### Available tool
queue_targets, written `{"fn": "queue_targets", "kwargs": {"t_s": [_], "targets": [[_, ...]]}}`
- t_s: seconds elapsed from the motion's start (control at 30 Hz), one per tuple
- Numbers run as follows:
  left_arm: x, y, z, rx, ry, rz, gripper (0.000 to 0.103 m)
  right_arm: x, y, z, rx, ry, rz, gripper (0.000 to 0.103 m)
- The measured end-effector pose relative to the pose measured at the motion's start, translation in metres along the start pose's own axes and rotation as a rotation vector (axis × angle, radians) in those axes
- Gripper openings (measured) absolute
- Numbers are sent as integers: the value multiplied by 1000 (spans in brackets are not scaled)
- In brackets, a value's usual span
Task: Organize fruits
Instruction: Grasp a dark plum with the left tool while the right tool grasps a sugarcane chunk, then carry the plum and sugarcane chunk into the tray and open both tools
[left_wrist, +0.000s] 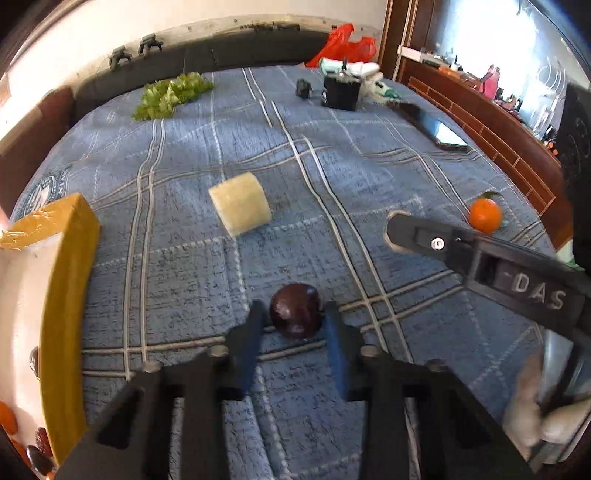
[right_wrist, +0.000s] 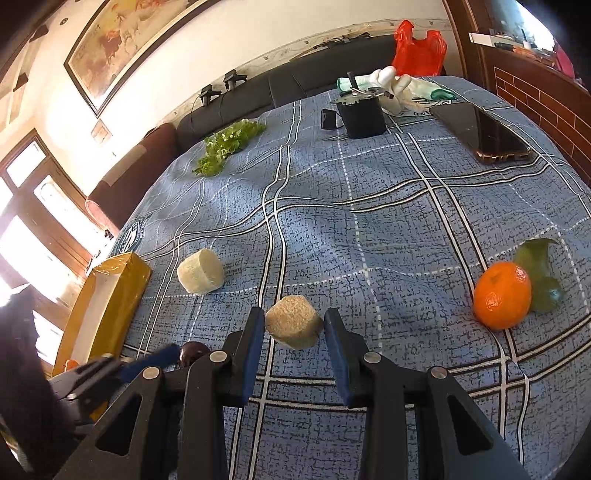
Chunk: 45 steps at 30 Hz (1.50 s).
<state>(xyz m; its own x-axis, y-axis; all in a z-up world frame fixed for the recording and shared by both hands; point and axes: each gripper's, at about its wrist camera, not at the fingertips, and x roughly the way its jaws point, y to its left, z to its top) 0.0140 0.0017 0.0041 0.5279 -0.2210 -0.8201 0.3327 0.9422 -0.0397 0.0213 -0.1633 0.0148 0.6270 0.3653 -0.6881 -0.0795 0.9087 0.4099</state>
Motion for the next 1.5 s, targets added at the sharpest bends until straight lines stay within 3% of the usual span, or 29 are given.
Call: {"fn": "queue_targets", "kwargs": {"t_s": [0.2,0.37,0.6,0.83,1.0,1.27,1.5], "targets": [[-11,9,-3,-48,-16,-9,26,-1,2,0,-6,-6,-4,36],[-44,26,-7,-113,-69,-15,27,-2,6,-2,-26,-21,-10,36],[-106,83,-33,-232,-141,77,27,-11,28,-4,-78,-59,-18,36],[-138,171,-62,-358,-136,238,27,-26,118,-20,-231,-20,122,37],[-135,218,-72,-407,-105,294,27,-14,193,-44,-355,48,217,37],[-112,252,-78,-449,-51,273,27,32,264,-77,-473,152,238,38],[-113,264,-84,-492,-56,223,28,68,286,-85,-523,189,157,38]]}}
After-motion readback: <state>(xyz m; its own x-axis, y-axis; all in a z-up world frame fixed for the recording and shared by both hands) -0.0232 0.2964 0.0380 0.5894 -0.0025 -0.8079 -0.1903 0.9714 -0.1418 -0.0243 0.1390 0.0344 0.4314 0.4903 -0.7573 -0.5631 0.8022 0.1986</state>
